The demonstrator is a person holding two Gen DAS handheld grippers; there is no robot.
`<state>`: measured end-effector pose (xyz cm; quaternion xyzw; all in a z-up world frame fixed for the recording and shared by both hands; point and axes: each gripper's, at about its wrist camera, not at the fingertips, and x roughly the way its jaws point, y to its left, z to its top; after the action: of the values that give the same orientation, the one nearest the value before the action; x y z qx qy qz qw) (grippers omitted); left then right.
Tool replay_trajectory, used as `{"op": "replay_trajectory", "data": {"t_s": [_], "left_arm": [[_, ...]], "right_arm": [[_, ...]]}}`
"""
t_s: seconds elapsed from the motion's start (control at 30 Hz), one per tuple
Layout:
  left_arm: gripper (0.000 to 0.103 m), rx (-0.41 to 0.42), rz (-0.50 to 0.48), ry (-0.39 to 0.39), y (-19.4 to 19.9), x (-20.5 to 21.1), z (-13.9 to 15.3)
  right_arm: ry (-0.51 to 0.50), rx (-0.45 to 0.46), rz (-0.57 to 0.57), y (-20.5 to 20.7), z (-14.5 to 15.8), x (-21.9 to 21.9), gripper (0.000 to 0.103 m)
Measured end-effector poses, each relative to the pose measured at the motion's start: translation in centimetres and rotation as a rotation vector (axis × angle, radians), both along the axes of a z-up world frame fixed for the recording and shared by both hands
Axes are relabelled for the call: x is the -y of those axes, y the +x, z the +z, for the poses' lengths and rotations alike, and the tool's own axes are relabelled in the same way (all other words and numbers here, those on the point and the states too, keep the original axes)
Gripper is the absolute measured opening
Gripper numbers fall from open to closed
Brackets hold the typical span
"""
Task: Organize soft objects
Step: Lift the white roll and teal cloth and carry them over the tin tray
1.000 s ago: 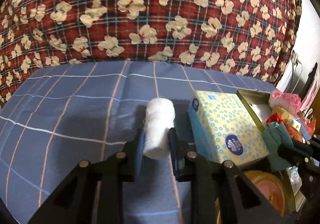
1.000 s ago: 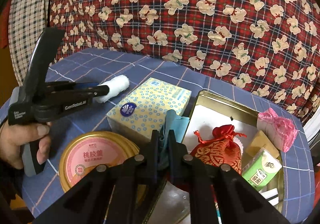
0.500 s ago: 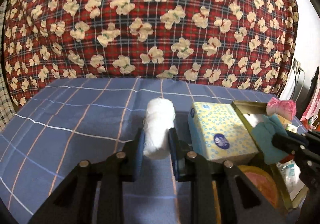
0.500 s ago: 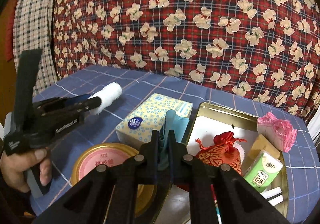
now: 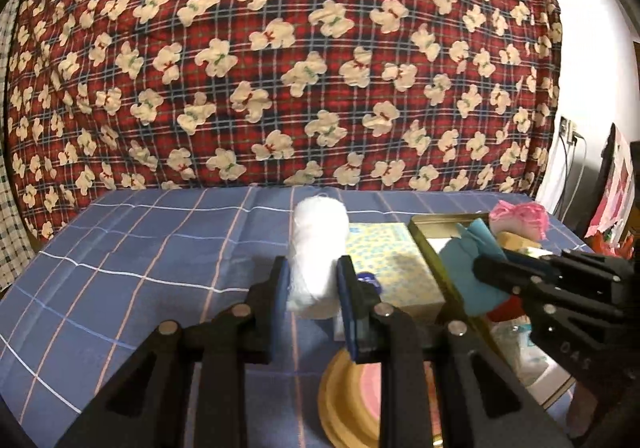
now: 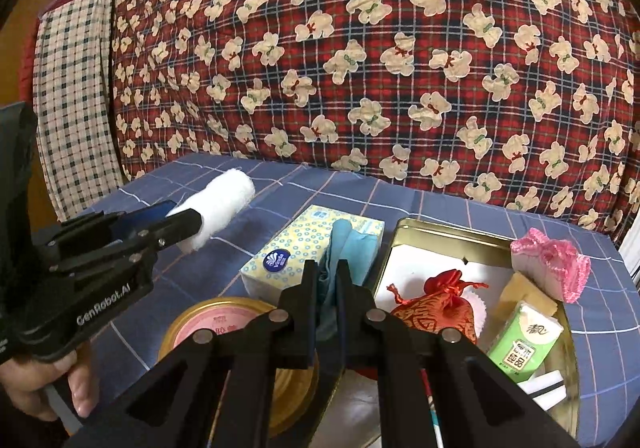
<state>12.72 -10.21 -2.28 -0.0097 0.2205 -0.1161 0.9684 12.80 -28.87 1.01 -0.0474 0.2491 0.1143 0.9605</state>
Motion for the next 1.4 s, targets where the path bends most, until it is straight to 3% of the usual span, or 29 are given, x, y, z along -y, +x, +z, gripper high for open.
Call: {"op": "replay_trajectory", "data": {"t_s": [0.67,1.4], "left_arm": [[0.022,0.037,-0.063,0.015,-1.8,4.4,2.1],[0.022,0.053,-0.125,0.02,-3.0,8.4,2.9]], "right_arm": [[0.042,0.071,-0.039,-1.8,1.6,2.8,0.009],[0.087,0.09,-0.086,-3.1,1.9,6.4,0.009]]}}
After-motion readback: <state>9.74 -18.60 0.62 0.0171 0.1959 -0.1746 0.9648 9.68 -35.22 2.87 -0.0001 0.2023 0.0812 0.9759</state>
